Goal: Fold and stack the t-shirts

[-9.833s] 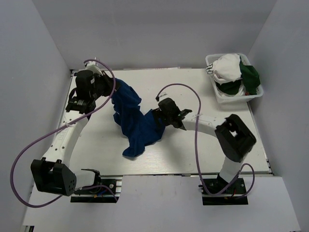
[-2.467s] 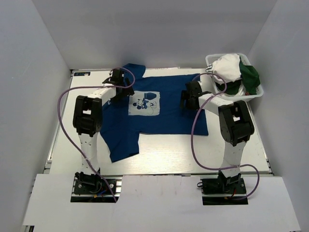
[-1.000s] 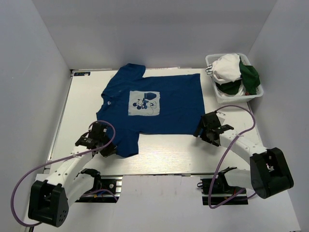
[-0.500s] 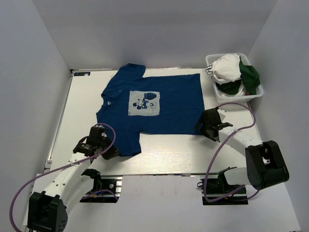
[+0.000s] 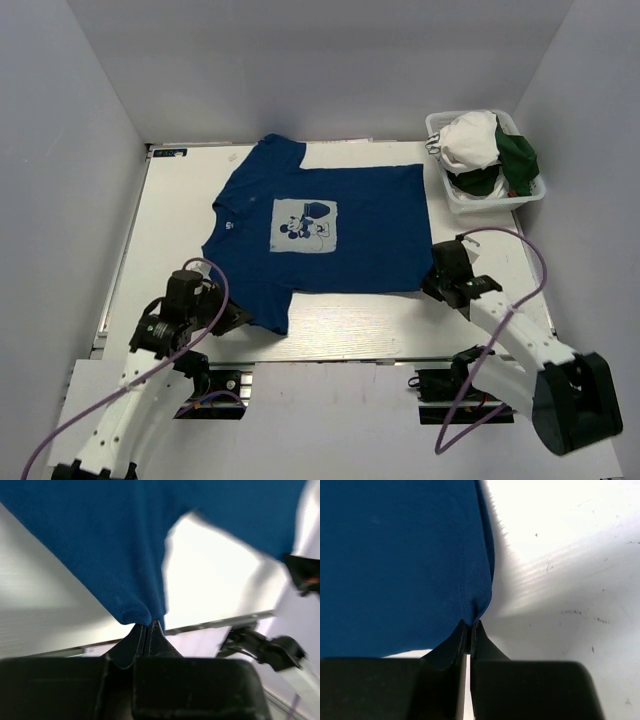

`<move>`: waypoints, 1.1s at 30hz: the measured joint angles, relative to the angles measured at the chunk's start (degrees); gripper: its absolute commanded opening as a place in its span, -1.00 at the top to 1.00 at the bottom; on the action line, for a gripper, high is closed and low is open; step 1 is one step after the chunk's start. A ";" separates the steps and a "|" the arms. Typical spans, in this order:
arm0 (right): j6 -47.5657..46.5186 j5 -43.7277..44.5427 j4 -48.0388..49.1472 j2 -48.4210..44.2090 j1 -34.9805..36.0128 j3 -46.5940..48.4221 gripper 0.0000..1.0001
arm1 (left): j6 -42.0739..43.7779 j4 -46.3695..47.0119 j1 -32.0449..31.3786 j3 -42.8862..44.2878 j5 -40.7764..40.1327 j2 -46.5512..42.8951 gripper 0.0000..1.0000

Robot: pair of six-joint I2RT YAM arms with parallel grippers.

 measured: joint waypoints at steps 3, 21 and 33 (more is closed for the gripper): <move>-0.98 -0.85 -1.84 -4.35 0.55 -0.26 1.00 | 0.02 0.81 -0.09 2.16 0.81 -3.61 1.00; -5.51 1.16 -3.80 14.45 2.03 23.37 1.00 | 6.08 22.64 0.44 31.12 -12.57 35.30 1.00; -6.47 6.25 -6.49 32.13 -2.16 41.42 1.00 | 14.62 23.69 1.68 60.83 -22.45 72.91 0.56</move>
